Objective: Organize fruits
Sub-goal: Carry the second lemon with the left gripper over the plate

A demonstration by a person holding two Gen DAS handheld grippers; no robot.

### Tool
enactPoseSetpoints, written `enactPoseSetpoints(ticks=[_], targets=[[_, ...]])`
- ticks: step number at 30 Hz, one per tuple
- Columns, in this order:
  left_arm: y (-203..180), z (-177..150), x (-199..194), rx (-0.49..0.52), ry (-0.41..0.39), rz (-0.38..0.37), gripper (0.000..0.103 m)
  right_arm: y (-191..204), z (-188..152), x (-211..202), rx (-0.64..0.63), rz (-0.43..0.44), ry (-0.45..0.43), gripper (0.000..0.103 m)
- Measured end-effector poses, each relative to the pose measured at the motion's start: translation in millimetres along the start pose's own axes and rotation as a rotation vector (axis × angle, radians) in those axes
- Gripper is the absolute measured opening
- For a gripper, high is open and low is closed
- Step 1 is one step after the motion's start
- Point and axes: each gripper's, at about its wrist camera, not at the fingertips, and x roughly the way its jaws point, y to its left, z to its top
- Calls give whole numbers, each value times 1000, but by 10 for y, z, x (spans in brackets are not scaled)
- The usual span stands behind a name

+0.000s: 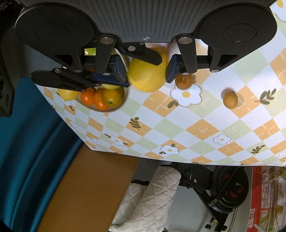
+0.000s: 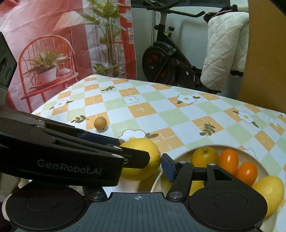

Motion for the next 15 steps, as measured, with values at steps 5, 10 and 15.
enactPoseSetpoints(ticks=[5,10,15], targets=[[-80,-93,-95,15,-8,5,50,76,-112,-118,-24,-10,-11,49],[-77,-138,-91,-2,-3,15,50,67,-175,-171,-6,-4,-25,49],[13,-135,-31,-31,4,10,52,56,-168,-99,-35,-10,-29,52]])
